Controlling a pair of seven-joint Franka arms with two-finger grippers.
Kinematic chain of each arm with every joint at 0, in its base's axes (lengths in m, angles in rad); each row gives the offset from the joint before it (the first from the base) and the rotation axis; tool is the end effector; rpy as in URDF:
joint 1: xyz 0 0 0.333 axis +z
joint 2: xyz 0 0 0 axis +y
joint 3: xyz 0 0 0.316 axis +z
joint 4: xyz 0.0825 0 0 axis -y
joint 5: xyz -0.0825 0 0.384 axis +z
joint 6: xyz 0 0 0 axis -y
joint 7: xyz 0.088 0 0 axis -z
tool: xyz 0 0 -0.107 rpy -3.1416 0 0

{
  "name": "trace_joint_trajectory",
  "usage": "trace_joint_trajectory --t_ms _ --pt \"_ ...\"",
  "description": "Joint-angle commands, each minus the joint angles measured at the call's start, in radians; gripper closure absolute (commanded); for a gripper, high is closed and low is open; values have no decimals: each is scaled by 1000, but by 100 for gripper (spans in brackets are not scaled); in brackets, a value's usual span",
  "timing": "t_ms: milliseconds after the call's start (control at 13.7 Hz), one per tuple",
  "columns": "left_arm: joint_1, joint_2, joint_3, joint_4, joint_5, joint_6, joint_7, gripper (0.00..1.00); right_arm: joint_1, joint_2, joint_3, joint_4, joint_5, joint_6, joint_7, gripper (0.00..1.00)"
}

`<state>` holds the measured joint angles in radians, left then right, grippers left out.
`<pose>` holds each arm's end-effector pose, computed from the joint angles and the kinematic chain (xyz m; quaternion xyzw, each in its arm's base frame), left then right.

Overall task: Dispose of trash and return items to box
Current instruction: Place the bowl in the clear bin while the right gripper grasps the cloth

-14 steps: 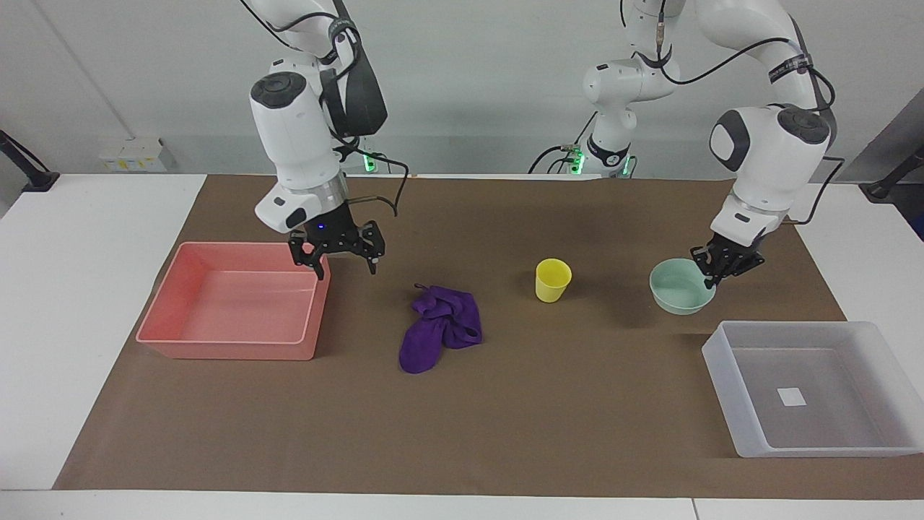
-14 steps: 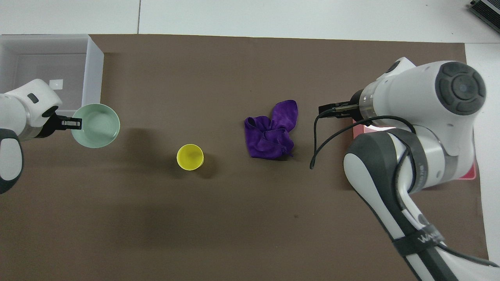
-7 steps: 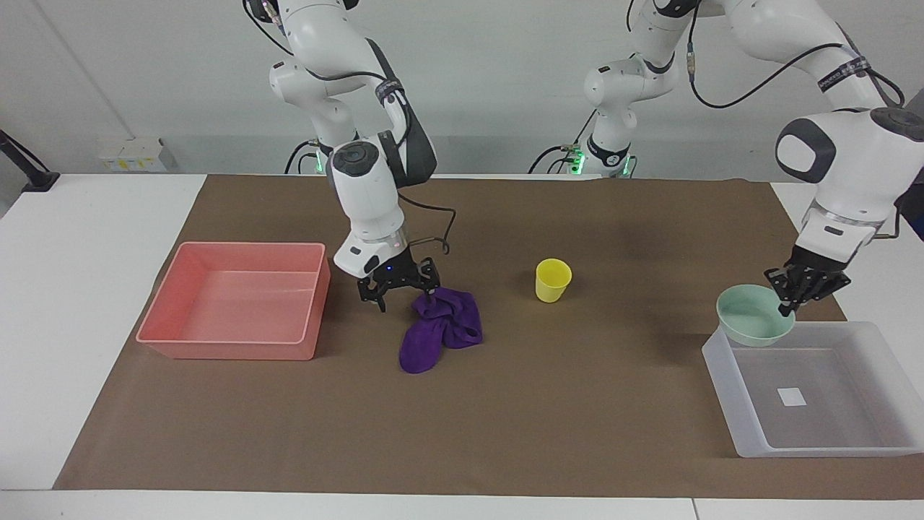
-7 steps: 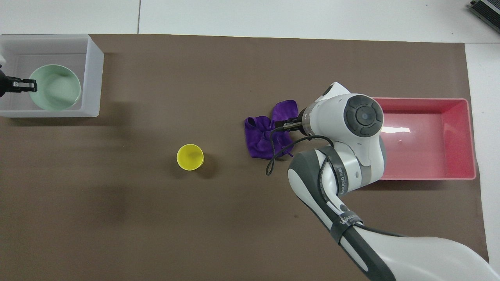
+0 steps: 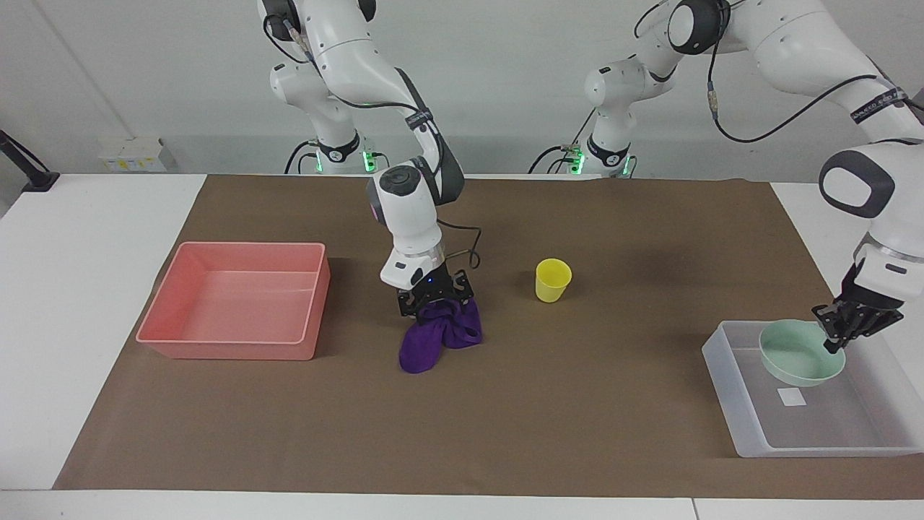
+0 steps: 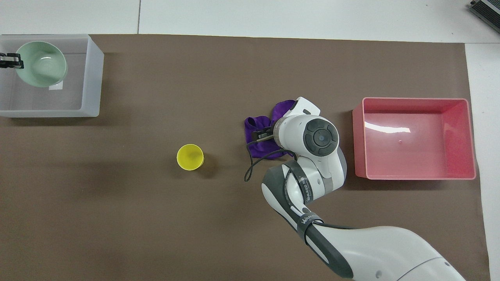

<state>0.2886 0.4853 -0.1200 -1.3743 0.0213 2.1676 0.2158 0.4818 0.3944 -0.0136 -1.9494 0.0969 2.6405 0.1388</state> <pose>0.7143 0.1404 0.4704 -0.9876 0.0167 -0.1554 0.0130 0.5769 0.2895 0.3073 -0.9808 -0.1248 -0.1330 0.0697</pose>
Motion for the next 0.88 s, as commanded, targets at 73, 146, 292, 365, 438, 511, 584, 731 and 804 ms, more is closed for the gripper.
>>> trace_joint_trajectory --t_ms 73,146,292,365,438,511,584,731,804 --pt "21 145 -12 132 41 20 23 100 0 -11 -3 -83 4 110 -74 24" --pt "24 162 -12 130 49 21 25 100 0 -11 -3 -82 6 107 -74 64" --pt "38 179 -12 121 51 23 25 100 0 -11 -3 -82 6 96 -56 100" --pt "44 177 -12 92 61 29 25 100 0 -15 -3 -82 6 82 -18 100" --pt "49 176 -12 81 83 50 25 100 0 -20 -5 -74 6 58 22 100" --pt "61 173 -12 57 83 82 23 100 0 -37 -6 -66 6 24 36 100" --pt "61 171 -12 35 85 107 20 100 -2 -54 -11 -65 7 -3 41 100" --pt "66 162 -9 -15 85 153 16 100 -15 -92 -16 -62 7 -51 70 100" --pt "64 153 -1 -46 86 181 14 100 -17 -113 -17 -57 7 -77 106 100"
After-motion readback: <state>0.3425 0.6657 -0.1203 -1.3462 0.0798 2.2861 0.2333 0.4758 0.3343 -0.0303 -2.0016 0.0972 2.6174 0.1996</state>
